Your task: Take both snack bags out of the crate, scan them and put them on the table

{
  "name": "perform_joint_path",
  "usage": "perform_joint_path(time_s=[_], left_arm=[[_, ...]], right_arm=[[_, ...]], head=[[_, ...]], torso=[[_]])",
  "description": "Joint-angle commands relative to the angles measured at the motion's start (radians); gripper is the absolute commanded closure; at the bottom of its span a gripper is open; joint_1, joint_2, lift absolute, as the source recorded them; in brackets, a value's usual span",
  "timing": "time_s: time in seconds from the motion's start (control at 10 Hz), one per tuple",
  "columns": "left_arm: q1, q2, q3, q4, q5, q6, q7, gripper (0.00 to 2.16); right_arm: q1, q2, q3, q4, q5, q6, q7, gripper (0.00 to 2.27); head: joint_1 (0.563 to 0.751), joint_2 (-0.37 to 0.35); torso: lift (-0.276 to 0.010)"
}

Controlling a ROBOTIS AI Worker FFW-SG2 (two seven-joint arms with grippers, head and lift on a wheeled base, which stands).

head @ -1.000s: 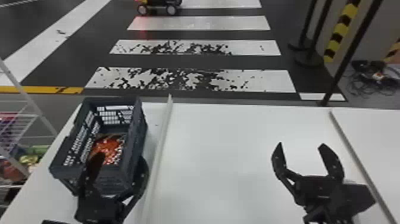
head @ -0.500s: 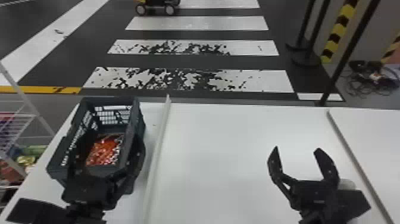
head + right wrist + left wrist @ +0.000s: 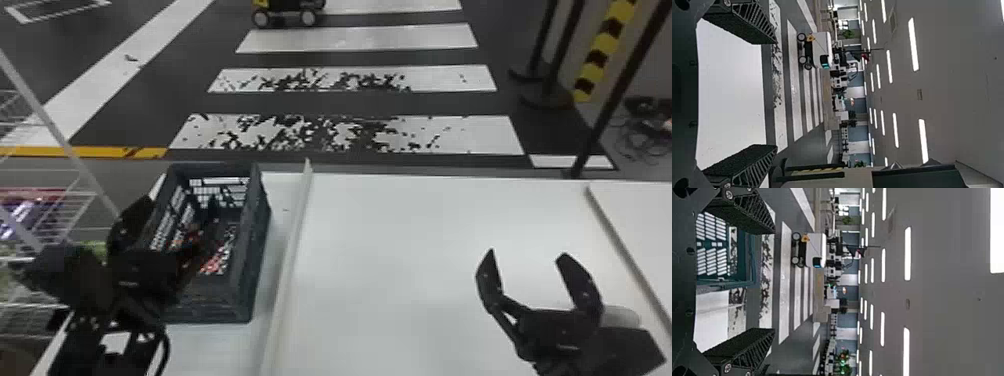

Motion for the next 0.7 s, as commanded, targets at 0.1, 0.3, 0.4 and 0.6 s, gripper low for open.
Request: perform_joint_path(time_s=[0.1,0.3,0.4,0.6], left_arm=[[-0.103,0.056,0.071,-0.004,0.074,0.232,0.001,0.11],[-0.204,0.105,0.095,0.011,0.110,0.440,0.002,0.11],[-0.258,0.127,0.095,0.026,0.113,0.572,-0.001,0.11],[-0.337,0.151,0.088,0.077,0.110,0.670,-0.004,0.12]], right_arm=[[0.002,0.002,0.002,0.000,0.005,0.003,0.000,0.04],[0.006,0.002,0.006,0.000,0.014,0.003,0.000,0.04],[0.008,0.002,0.007,0.000,0.015,0.003,0.002,0.04],[0.011,0.002,0.015,0.000,0.024,0.006,0.002,0.04]], head=[[0.695,0.178],[0.695,0.201],[0.695,0.211],[0.695,0.221]], torso=[[-0.091],[-0.091],[-0.091],[-0.091]])
